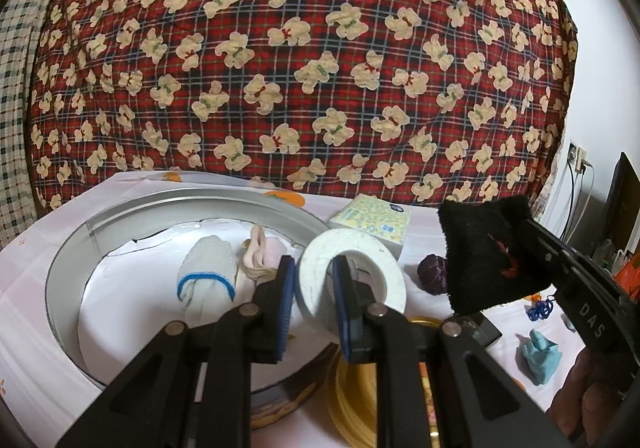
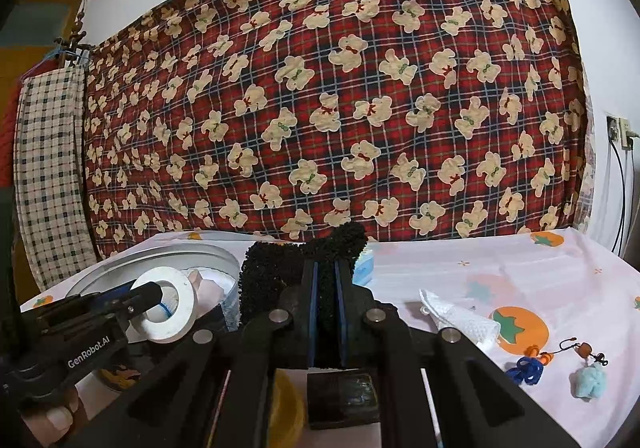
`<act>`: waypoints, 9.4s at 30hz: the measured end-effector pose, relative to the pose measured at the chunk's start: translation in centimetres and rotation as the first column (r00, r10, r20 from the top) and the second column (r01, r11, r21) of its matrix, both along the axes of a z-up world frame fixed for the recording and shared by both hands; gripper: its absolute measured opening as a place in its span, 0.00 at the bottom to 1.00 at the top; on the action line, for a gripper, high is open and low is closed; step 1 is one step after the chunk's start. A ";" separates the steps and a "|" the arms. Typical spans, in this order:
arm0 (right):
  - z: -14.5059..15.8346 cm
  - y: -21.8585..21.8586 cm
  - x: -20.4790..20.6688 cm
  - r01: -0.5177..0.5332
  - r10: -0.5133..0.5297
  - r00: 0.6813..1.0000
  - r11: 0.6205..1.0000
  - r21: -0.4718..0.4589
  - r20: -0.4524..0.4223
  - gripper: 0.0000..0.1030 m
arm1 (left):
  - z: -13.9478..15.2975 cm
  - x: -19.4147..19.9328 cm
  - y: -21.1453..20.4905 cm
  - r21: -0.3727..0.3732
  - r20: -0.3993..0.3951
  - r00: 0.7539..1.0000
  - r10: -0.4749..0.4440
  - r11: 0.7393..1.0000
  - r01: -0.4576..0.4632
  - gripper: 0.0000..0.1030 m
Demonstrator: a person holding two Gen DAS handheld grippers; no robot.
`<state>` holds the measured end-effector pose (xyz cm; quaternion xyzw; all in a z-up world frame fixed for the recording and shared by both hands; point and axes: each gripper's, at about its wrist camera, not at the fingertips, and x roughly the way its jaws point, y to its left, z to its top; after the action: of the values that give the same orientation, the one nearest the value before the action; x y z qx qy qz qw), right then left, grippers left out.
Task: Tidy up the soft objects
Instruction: 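Drop the tape roll into the tin with the left tool while the right tool releases the black cloth, then grasp the light blue cloth with the left tool while the right tool grasps the blue fuzzy ball, then carry the blue cloth over the tin with the left tool while the right tool carries the ball, then drop the blue cloth in the tin with the left tool while the right tool releases the ball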
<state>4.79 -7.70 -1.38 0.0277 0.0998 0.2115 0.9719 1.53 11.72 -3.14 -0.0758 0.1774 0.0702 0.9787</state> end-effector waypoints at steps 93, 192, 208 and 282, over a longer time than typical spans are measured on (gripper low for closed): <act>-0.3 -8.1 2.7 0.011 -0.023 0.943 0.999 -0.038 -0.331 0.56 | 1.7 -0.2 4.5 -0.016 -0.124 0.992 -0.003 1.000 0.001 0.87; -1.9 -12.4 4.4 0.122 -0.119 0.953 0.992 -0.007 -0.278 0.34 | -0.6 2.9 -14.5 0.123 -0.128 0.933 -0.337 0.928 0.352 0.13; -1.1 -10.0 4.3 0.150 -0.135 0.972 0.987 0.062 -0.194 0.34 | -0.3 2.4 -9.5 0.089 -0.054 0.979 -0.197 0.976 0.201 0.13; -0.3 -2.7 1.2 0.062 -0.061 0.997 0.998 0.025 -0.050 0.34 | 0.0 0.4 -0.6 -0.009 0.013 1.000 -0.005 1.000 0.006 0.13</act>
<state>5.96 -10.37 -1.73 0.0490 0.1201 0.1821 0.9747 1.91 11.11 -3.10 -0.0805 0.1717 0.0662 0.9796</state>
